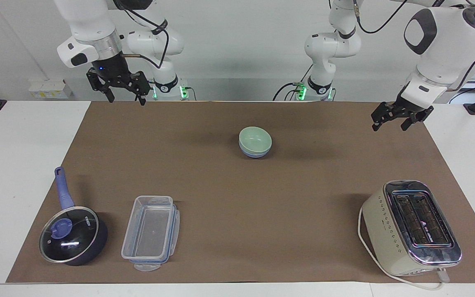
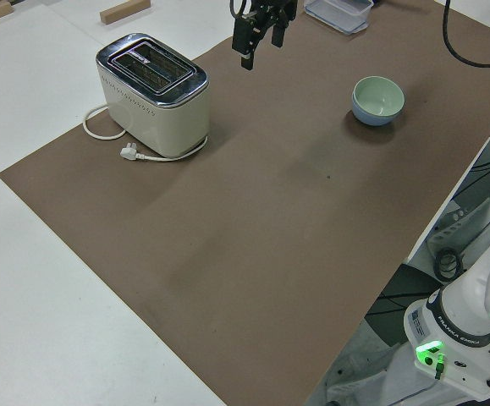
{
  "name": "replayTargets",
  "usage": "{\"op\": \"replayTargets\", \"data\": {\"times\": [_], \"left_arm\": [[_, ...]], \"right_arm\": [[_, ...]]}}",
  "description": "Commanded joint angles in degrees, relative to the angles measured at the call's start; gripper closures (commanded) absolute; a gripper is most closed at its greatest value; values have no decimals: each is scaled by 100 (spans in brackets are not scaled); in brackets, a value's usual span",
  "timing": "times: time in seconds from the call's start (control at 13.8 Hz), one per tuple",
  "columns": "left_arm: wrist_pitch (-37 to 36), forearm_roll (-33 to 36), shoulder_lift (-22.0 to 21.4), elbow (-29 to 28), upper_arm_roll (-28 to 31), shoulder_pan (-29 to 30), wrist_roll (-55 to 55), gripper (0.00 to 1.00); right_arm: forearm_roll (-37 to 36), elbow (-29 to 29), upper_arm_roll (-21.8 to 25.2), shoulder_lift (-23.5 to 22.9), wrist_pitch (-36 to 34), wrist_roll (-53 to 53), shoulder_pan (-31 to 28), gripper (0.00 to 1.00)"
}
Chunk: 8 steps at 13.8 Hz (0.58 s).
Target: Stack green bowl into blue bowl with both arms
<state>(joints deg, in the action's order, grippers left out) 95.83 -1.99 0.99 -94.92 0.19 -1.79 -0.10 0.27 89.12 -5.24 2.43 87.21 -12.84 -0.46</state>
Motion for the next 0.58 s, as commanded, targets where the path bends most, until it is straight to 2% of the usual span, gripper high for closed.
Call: {"op": "replayTargets", "data": {"times": [0.0, 0.51], "left_arm": [[-135, 94, 68, 141, -36, 64, 54, 0], [-135, 94, 68, 141, -45, 64, 54, 0]], "right_arm": [[-71, -193, -38, -102, -125, -70, -51, 0], [-89, -202, -38, -129, -143, -8, -68, 0]]}}
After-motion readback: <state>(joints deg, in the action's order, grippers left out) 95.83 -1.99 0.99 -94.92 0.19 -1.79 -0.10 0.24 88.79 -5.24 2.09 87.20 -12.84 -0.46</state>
